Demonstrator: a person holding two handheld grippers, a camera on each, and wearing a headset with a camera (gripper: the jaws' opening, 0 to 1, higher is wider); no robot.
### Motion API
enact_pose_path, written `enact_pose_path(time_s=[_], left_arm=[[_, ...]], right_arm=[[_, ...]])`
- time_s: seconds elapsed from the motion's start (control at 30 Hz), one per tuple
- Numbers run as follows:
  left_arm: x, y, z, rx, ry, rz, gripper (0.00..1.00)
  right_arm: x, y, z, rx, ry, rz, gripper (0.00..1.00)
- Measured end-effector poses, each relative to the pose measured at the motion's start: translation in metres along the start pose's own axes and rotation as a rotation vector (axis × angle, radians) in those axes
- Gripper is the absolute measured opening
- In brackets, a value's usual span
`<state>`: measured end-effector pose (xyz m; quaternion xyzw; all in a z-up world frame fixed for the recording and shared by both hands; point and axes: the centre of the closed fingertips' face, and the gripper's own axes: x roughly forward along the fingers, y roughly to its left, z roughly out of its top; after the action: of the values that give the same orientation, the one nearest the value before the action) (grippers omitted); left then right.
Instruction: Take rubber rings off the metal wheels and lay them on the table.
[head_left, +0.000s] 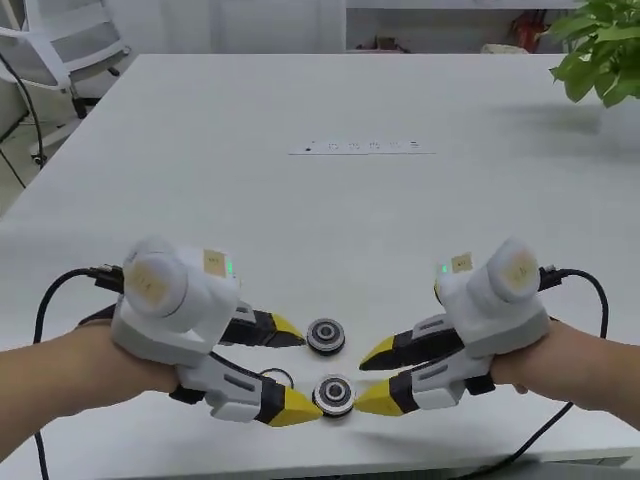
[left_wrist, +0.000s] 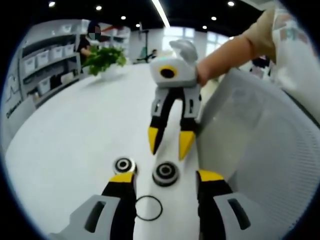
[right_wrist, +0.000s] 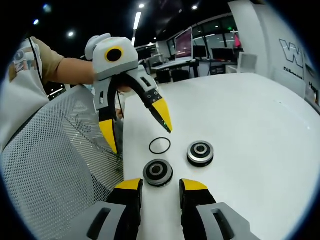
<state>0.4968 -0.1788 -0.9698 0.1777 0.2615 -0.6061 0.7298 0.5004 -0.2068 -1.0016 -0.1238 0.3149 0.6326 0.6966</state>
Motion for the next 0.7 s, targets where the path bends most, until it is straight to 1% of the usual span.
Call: enact_pose_path(time_s=[0.13,0.33,0.5,0.7], left_arm=[[0.006,0.0,-0.002,0.009,0.016,-0.011,0.45],[0.015,-0.002,-0.005,0.009,0.031,-0.025,0.41],[0.021,-0.004,-0.009,0.026,0.058,-0.039,0.36],[0.029,-0.004,-0.008,0.016,0.059,-0.041,0.31]], right_arm=[[0.003,0.0,-0.002,-0.007,0.006,0.003,0.27],[0.007,0.002,-0.004,-0.03,0.021,0.01,0.27],[0.01,0.001,-0.005,-0.035,0.027,0.011,0.26],[0.01,0.001,-0.008,-0.03,0.031,0.012,0.26]])
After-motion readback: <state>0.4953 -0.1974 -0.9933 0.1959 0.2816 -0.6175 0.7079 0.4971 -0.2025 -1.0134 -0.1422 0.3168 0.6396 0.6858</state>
